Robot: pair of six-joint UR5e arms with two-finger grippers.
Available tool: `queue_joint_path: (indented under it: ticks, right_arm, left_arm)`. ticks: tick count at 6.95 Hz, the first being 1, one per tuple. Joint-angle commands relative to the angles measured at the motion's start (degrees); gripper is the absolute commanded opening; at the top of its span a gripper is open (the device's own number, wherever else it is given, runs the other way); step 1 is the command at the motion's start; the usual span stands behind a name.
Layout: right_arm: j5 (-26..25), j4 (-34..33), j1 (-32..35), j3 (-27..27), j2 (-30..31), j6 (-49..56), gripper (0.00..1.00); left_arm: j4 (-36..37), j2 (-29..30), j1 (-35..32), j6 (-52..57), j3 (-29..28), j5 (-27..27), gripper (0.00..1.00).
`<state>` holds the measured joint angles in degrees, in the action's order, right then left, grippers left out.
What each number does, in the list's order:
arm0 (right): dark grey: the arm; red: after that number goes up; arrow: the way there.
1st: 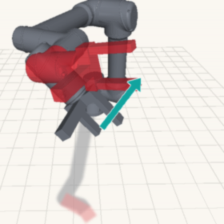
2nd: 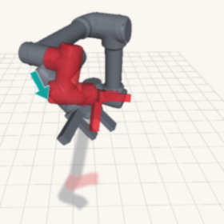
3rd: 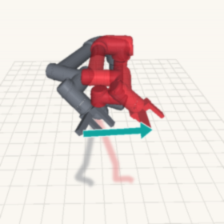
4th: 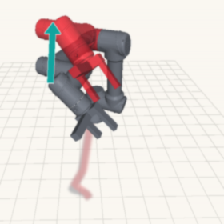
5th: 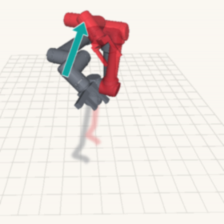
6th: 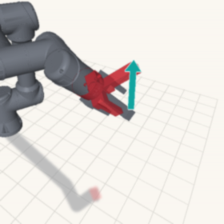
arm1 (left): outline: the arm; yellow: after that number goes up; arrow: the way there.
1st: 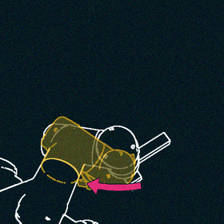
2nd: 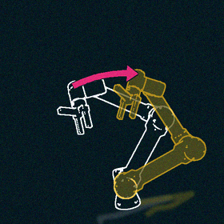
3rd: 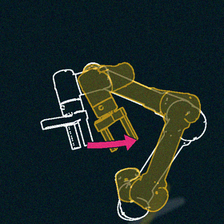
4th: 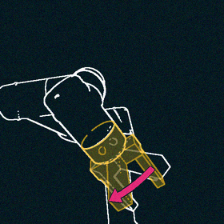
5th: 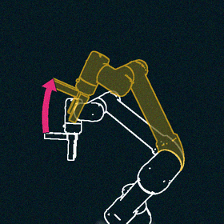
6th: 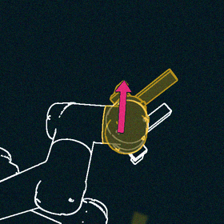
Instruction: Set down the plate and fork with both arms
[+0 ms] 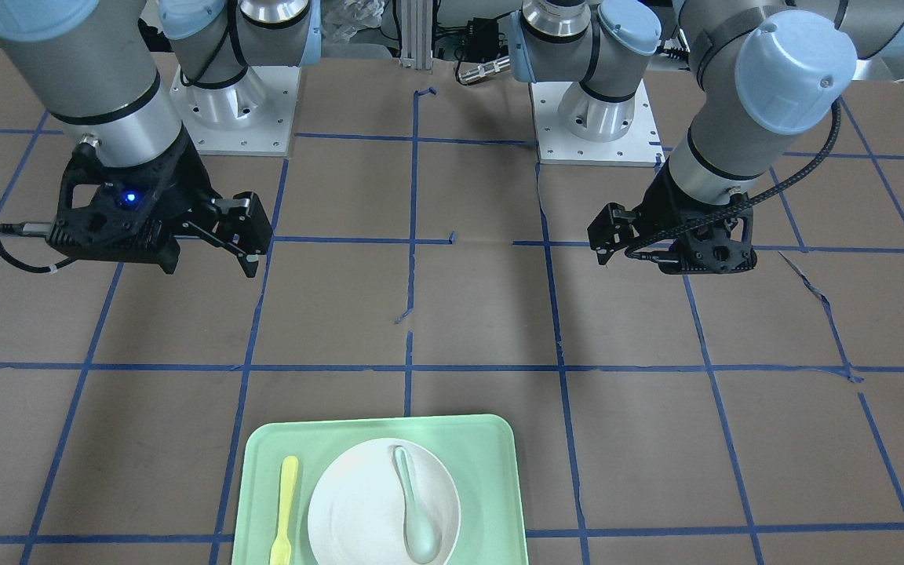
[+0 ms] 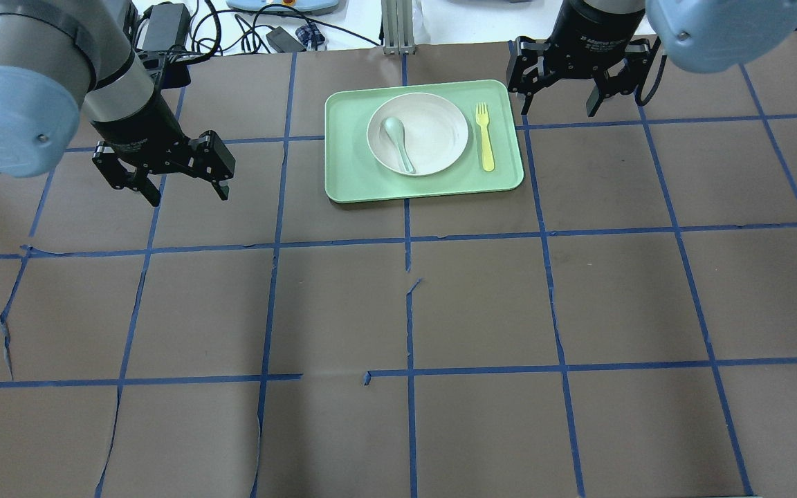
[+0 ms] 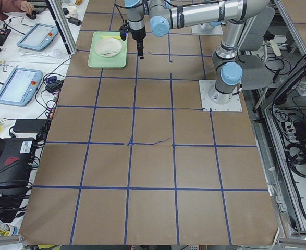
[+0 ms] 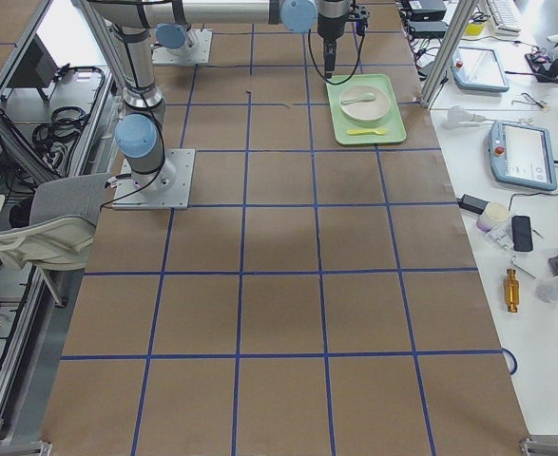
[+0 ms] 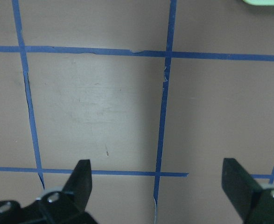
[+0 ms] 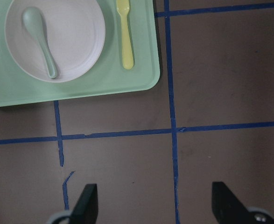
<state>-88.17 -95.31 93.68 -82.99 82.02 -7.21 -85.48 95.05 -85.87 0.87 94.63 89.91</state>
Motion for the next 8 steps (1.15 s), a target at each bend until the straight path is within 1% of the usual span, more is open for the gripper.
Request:
queue_joint_path:
  ticks: [1, 2, 3, 5, 6, 8]
  right_arm:
    - [-0.5, -4.4, 0.2, -4.7, 3.8, -0.3, 1.0]
    - [-0.6, -6.6, 0.1, -5.6, 3.8, -0.3, 1.0]
    - [-0.8, -6.7, 0.2, -5.6, 3.8, -0.3, 1.0]
    - [-0.9, -5.6, 0.1, -4.7, 3.9, -0.2, 1.0]
    - [-0.8, -4.0, 0.1, -4.5, 3.9, -0.2, 1.0]
    - [-0.6, -4.2, 0.1, -4.5, 3.9, -0.2, 1.0]
  left_arm:
    - [2.3, 0.0, 0.0, 0.0, 0.3, 0.1, 1.0]
    - [2.2, -0.1, 0.0, 0.0, 0.4, 0.2, 1.0]
    - [2.2, -0.7, -0.1, 0.0, 0.3, 0.2, 1.0]
    - [1.7, -1.9, -0.2, 0.0, -0.6, 0.2, 1.0]
    - [1.6, -2.5, -0.1, 0.0, -0.4, 0.2, 1.0]
    - [1.7, -2.5, -0.1, 0.0, -0.3, 0.1, 1.0]
